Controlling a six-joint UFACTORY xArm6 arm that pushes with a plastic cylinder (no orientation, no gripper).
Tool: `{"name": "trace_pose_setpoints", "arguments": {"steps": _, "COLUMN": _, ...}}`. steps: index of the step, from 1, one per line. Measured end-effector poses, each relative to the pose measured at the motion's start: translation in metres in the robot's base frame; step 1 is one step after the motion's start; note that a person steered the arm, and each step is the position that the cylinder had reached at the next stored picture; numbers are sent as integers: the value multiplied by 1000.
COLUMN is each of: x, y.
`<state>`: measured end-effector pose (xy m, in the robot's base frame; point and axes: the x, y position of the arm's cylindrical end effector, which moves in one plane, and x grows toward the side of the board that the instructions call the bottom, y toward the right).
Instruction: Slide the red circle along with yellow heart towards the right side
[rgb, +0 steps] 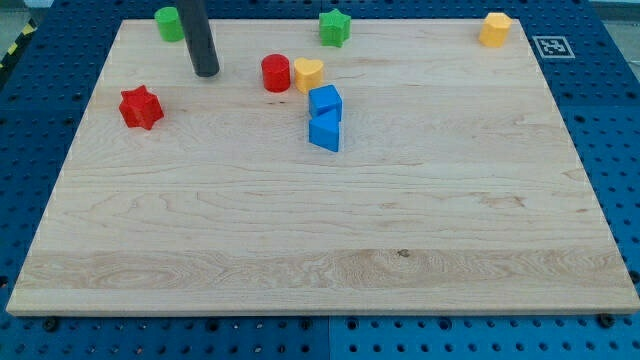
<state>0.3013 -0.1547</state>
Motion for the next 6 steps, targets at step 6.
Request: {"name": "trace_pose_setpoints", "arguments": {"steps": 6, "x": 36, "y": 155}}
